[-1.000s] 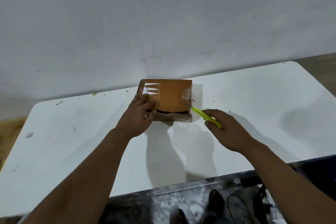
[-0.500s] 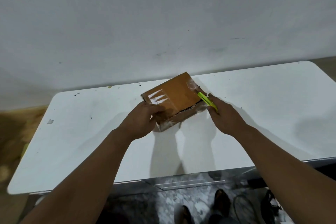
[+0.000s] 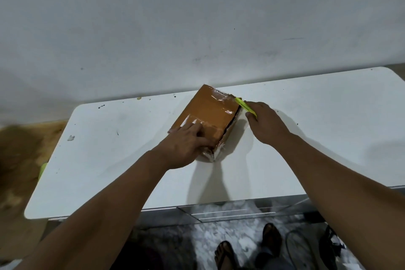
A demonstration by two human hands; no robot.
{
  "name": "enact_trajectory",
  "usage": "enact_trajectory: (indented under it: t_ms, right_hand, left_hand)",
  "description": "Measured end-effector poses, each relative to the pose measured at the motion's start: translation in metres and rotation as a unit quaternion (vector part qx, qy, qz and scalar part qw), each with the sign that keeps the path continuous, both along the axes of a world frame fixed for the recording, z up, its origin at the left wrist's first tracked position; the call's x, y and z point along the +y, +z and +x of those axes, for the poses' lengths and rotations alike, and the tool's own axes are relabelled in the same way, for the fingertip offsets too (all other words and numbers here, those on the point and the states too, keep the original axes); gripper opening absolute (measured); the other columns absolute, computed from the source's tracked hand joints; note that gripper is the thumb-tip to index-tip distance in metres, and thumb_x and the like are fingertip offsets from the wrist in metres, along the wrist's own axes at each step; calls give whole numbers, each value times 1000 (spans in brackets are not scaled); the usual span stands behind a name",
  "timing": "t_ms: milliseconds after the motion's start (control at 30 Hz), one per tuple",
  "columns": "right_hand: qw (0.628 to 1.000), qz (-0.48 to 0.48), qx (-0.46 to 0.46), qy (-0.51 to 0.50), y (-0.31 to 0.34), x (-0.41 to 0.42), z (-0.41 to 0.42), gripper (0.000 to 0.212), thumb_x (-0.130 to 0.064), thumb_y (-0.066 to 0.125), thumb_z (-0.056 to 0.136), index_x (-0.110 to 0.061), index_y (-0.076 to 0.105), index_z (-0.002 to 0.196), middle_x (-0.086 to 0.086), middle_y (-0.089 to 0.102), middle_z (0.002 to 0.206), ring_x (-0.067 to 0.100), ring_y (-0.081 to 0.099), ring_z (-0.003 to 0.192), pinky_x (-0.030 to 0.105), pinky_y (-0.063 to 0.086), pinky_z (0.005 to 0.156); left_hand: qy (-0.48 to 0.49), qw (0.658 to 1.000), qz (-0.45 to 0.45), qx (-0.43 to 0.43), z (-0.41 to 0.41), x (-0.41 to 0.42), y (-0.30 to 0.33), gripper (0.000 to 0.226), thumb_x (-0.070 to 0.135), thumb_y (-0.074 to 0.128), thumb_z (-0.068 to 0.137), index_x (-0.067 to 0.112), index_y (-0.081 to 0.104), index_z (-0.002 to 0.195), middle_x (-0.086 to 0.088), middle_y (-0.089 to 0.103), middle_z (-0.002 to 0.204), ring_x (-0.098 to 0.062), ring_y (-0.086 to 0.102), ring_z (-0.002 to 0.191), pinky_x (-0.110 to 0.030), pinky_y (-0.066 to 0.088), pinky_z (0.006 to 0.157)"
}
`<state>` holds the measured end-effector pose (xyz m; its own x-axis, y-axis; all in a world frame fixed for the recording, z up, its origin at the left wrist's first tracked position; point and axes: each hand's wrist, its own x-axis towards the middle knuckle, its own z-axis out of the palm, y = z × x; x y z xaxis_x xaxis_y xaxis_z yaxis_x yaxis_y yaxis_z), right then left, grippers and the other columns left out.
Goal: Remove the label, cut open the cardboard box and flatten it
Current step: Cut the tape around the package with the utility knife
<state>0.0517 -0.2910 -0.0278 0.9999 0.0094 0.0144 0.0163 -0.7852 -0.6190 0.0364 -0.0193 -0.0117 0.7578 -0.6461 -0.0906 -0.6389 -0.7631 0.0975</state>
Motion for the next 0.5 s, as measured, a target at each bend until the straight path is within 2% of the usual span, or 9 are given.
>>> enact_trajectory:
  t_ms: [67, 133, 233, 300, 367, 500]
  right_hand:
    - [999, 30, -27, -24, 1, 1, -17, 38, -22, 44, 101, -20, 51, 138, 10, 60, 118, 30, 57, 109, 38, 45, 87]
    - [997, 57, -36, -32, 3, 3, -43, 34, -22, 47, 100, -20, 54, 134, 7, 67, 103, 28, 62, 94, 35, 46, 78]
    - [996, 82, -17, -25, 3, 9, -89, 30, -22, 50, 100, -22, 57, 129, -7, 59, 68, 14, 57, 61, 30, 41, 60]
    - [996, 91, 5, -19, -3, 14, -116, 30, -23, 50, 100, -23, 56, 129, -5, 55, 61, 10, 53, 54, 29, 40, 55]
    - [994, 107, 18, -12, -10, 20, -133, 31, -23, 50, 100, -23, 55, 130, -5, 54, 59, 10, 50, 51, 24, 37, 52]
    - [993, 115, 23, 10, -17, 35, -151, 31, -21, 50, 100, -20, 55, 131, -8, 51, 59, 5, 50, 53, 16, 34, 50]
  left_hand:
    - [-3, 1000, 26, -15, 1, -1, -1, 31, 41, 40, 100, 53, 53, 126, 2, 45, 110, -27, 43, 117, -51, 48, 84]
    - [-8, 999, 40, -19, 2, -2, -4, 33, 38, 41, 100, 54, 50, 127, 3, 44, 110, -27, 42, 117, -52, 48, 84]
    - [-15, 998, 55, -7, 7, -3, -5, 33, 41, 37, 102, 55, 46, 130, 3, 45, 117, -27, 40, 120, -54, 44, 95]
    - [-12, 997, 70, 4, 9, -5, -3, 35, 46, 30, 103, 57, 45, 133, 2, 44, 127, -27, 35, 125, -52, 40, 101]
    - [-2, 997, 78, 18, 11, -10, 2, 40, 51, 24, 102, 57, 47, 134, 1, 43, 132, -27, 33, 126, -49, 40, 101]
    - [0, 997, 77, 18, 12, -14, 7, 64, 64, 5, 87, 57, 49, 134, 2, 47, 126, -28, 40, 121, -49, 42, 98]
